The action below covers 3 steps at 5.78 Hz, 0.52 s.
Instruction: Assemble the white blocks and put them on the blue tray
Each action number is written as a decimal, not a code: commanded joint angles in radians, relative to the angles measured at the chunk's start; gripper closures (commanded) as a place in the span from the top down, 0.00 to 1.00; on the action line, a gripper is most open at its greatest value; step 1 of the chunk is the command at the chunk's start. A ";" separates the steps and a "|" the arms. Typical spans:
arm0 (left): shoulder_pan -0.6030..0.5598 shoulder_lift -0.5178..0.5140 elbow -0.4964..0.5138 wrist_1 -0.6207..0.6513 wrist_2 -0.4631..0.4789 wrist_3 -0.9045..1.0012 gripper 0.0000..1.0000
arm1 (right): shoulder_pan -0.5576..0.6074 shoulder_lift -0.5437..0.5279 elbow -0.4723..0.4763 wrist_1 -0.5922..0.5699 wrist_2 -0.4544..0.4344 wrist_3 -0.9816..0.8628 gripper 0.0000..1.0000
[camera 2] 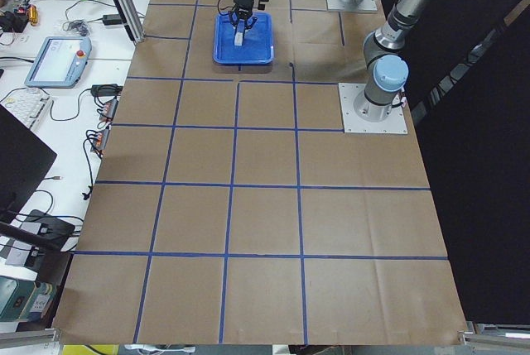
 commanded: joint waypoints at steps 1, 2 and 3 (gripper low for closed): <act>0.000 0.000 0.000 0.000 0.000 0.000 0.99 | 0.000 0.000 0.000 0.000 0.000 0.004 0.32; 0.000 0.000 0.000 0.000 0.000 0.000 0.99 | 0.000 0.000 0.000 0.000 0.000 0.007 0.33; 0.000 0.000 0.000 0.000 -0.001 0.000 0.99 | 0.000 0.000 0.000 -0.001 0.000 0.007 0.35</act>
